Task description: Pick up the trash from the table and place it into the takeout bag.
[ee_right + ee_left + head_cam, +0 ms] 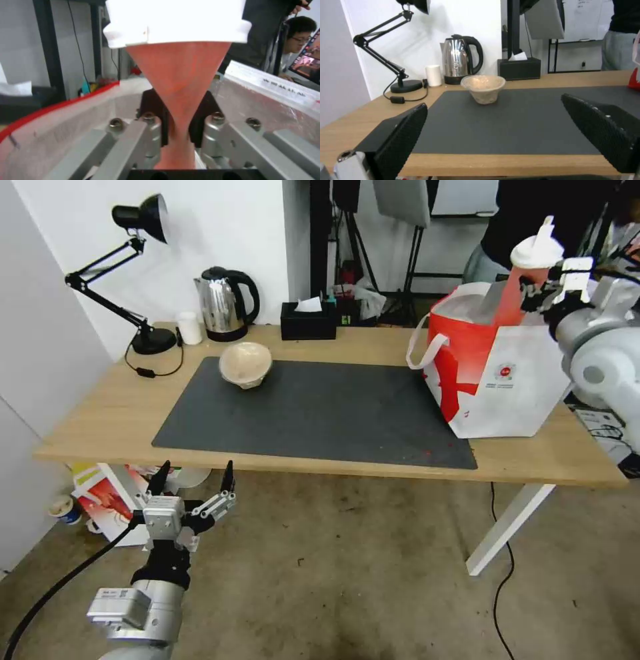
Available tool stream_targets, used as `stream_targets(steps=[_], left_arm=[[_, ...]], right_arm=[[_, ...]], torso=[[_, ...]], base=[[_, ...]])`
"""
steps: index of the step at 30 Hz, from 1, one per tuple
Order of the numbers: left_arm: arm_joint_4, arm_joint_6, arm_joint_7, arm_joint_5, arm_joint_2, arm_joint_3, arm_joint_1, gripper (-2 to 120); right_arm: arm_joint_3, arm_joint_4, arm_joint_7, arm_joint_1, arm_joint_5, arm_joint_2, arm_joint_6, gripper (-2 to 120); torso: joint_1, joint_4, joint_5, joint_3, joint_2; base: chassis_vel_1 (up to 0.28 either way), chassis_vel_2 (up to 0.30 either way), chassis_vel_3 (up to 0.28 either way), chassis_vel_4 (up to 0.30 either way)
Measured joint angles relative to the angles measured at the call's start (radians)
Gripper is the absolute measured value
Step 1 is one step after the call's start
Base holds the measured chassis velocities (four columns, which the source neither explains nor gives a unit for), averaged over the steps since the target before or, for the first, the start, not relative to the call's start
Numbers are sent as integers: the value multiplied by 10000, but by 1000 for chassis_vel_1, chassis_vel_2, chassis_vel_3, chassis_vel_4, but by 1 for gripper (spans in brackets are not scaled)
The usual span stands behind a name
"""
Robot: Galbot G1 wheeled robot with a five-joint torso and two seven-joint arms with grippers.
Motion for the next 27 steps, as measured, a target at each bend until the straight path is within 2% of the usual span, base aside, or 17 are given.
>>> stream_targets(steps=[2, 4, 6, 7, 10, 11, 14, 15, 19, 20, 24, 27], left_arm=[[-40, 0, 0, -2, 2, -1, 3, 100], [-49, 0, -1, -3, 1, -1, 5, 100], [-105, 0, -1, -5, 8, -4, 32, 100], [-105, 0, -1, -5, 8, -4, 32, 100], [-128, 0, -1, -6, 14, -6, 73, 100], [-128, 0, -1, -6, 14, -6, 73, 100], [-148, -3, 0, -4, 7, 13, 82, 100], [-148, -3, 0, -4, 7, 13, 82, 100], [-189, -7, 0, -2, 12, 21, 106, 100], [-189, -7, 0, -2, 12, 21, 106, 100], [-250, -10, 0, -26, 53, -23, 117, 100], [-264, -10, 0, -41, 58, -35, 113, 100]], right_arm=[[94, 235, 193, -137, -4, -15, -270, 24], [119, 276, 231, -157, -6, -16, -319, 25], [235, 434, 424, -294, -67, -58, -624, 38], [235, 434, 424, -294, -67, -58, -624, 38], [333, 545, 540, -440, -182, -164, -764, 53], [333, 545, 540, -440, -182, -164, -764, 53], [482, 680, 603, -597, -189, -260, -923, 67], [482, 680, 603, -597, -189, -260, -923, 67], [673, 910, 682, -765, -161, -384, -1231, 86], [673, 910, 682, -765, -161, -384, -1231, 86], [742, 1035, 749, -780, -129, -422, -1435, 99], [744, 1041, 771, -762, -128, -431, -1461, 100]], torso=[[0, 1, 1, 0, 0], [0, 1, 1, 0, 0], [0, 1, 0, 0, 0], [0, 1, 0, 0, 0], [0, 0, 0, 0, 0], [0, 0, 0, 0, 0], [-1, 1, -1, 0, 0], [-1, 1, -1, 0, 0], [-1, 0, 1, 0, 0], [-1, 0, 1, 0, 0], [0, 1, 1, 0, 0], [0, 1, 0, 0, 0]], base=[[0, 0, 0, 0], [0, 0, 0, 0], [0, 0, 0, 0], [0, 0, 0, 0], [0, 0, 0, 0], [0, 0, 0, 0], [0, 0, 0, 0], [0, 0, 0, 0], [0, 0, 0, 0], [0, 0, 0, 0], [0, 0, 0, 0], [0, 0, 0, 0]])
